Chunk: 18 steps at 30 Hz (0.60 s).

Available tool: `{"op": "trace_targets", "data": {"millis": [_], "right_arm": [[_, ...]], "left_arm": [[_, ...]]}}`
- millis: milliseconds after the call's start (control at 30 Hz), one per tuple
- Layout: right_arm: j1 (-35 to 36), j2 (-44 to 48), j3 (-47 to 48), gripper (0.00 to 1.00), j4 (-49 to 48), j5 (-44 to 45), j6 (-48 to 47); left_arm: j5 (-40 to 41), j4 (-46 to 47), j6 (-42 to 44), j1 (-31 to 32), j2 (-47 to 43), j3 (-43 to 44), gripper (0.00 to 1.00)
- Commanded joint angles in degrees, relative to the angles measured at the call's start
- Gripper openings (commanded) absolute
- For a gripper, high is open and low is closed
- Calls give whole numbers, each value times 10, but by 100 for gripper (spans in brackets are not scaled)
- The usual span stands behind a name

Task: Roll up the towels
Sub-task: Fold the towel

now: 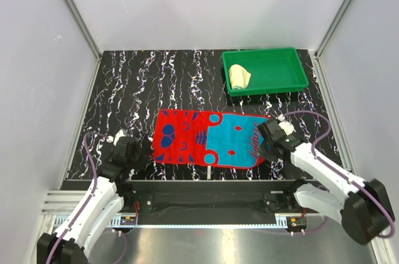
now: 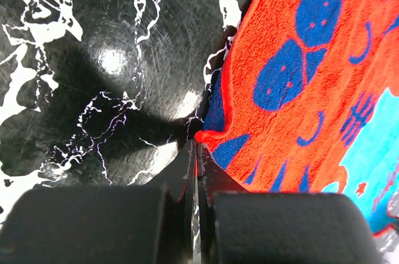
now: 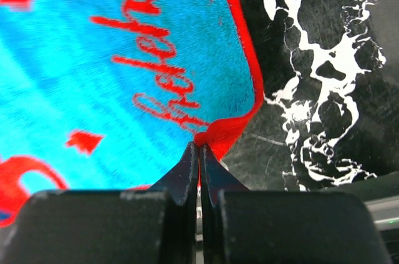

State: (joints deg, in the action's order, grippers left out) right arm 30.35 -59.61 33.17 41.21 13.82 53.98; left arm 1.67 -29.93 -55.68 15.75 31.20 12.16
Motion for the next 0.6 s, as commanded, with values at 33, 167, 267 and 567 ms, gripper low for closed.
{"op": "trace_targets", "data": {"millis": [33, 167, 267, 567], "right_arm": [[-1, 63, 17, 0, 31, -10, 9], [-2, 51, 59, 0, 58, 13, -18], [-2, 8, 106, 0, 83, 44, -31], [-57, -97, 205, 0, 67, 62, -100]], "left_arm": [[14, 31, 43, 2, 63, 78, 0], [32, 28, 65, 2, 113, 143, 0], [45, 22, 75, 2, 139, 189, 0], [38, 44, 119, -14, 277, 318, 0]]}}
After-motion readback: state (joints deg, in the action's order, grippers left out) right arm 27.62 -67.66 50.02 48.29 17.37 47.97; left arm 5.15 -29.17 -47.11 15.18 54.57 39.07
